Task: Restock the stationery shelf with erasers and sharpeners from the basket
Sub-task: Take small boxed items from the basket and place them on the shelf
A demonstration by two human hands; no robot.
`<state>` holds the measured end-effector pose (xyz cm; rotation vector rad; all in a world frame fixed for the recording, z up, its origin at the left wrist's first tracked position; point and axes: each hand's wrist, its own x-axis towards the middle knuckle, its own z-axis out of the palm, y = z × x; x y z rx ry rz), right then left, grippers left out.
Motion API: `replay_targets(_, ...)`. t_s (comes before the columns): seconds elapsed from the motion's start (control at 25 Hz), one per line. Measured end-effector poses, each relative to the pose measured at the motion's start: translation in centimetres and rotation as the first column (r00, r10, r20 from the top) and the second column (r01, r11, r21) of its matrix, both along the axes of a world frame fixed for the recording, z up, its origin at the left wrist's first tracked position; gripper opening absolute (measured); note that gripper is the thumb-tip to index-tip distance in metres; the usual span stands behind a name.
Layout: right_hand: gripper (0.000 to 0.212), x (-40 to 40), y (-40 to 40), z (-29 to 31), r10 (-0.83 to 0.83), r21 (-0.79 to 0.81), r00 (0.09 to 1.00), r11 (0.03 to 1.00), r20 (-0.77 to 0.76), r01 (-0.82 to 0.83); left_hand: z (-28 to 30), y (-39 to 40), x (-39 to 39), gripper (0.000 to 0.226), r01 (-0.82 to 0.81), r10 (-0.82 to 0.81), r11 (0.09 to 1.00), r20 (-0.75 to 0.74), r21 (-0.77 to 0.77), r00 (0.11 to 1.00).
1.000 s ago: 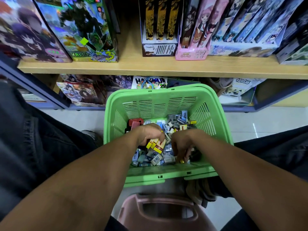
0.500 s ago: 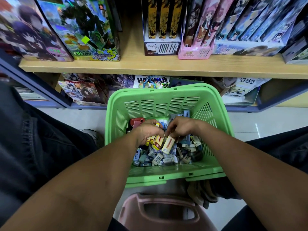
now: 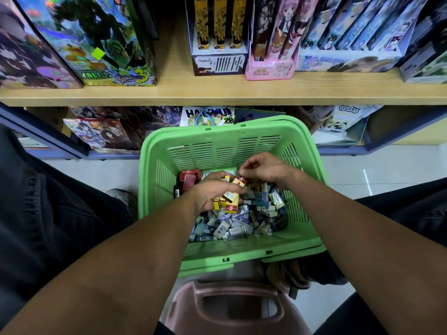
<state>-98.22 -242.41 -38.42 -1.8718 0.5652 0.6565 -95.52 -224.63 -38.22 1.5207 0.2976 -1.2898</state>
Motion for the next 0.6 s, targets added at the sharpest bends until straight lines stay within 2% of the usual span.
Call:
replay_targets(0.04, 0.013, 0.2, -0.3, -0.3, 0.098, -0.26, 0.995, 0.961, 0.006, -0.093, -0.2, -0.1, 0.2, 0.055, 0.015, -0.017, 0.998, 0.036, 0.054, 0.999)
replay_targets(0.08, 0.012, 0.2, -0.5, -0.6, 0.2, -0.507, 0.979, 0.841, -0.027, -0.186, -0.4, -0.2, 0.3, 0.069, 0.009, -0.017, 0.995, 0.071, 0.102, 0.997)
replay_targets(0.12, 0.015, 0.0, -0.6, -0.9, 0.288, -0.665, 0.953, 0.695, -0.091, -0.274, -0.7, -0.2, 0.5, 0.079, -0.02, 0.006, 0.991, 0.105, 0.134, 0.994)
replay_targets(0.16, 0.02, -0.4, -0.5, -1.2, 0.351, -0.73, 0.922, 0.585, -0.166, -0.354, -0.8, -0.2, 0.7, 0.084, -0.042, 0.026, 0.991, 0.125, 0.13, 0.992)
replay_targets(0.2, 0.025, -0.8, -0.3, -1.7, 0.386, -0.737, 0.895, 0.533, -0.224, -0.415, -0.9, -0.2, 0.8, 0.086, -0.057, 0.041, 0.991, 0.132, 0.123, 0.99)
replay_targets(0.24, 0.028, -1.1, 0.0, -2.1, 0.396, -0.725, 0.884, 0.529, -0.249, -0.441, -1.0, -0.2, 0.8, 0.087, -0.065, 0.051, 0.992, 0.127, 0.11, 0.991)
replay_targets(0.32, 0.03, -1.5, 0.2, -3.0, 0.356, -0.669, 0.909, 0.623, -0.218, -0.405, -1.0, 0.0, 0.7, 0.093, -0.083, 0.07, 0.992, 0.13, 0.097, 0.989)
replay_targets(0.44, 0.029, -0.8, 0.1, -2.6, 0.248, -0.468, 0.958, 0.836, -0.143, -0.286, -0.7, 0.0, 0.8, 0.098, -0.092, 0.072, 0.99, 0.18, 0.103, 0.981)
replay_targets(0.6, 0.029, 0.9, 0.2, 0.8, 0.053, -0.142, 0.999, 0.989, 0.014, -0.05, 1.8, 0.0, 2.2, 0.082, 0.011, -0.028, 0.996, 0.192, 0.092, 0.981)
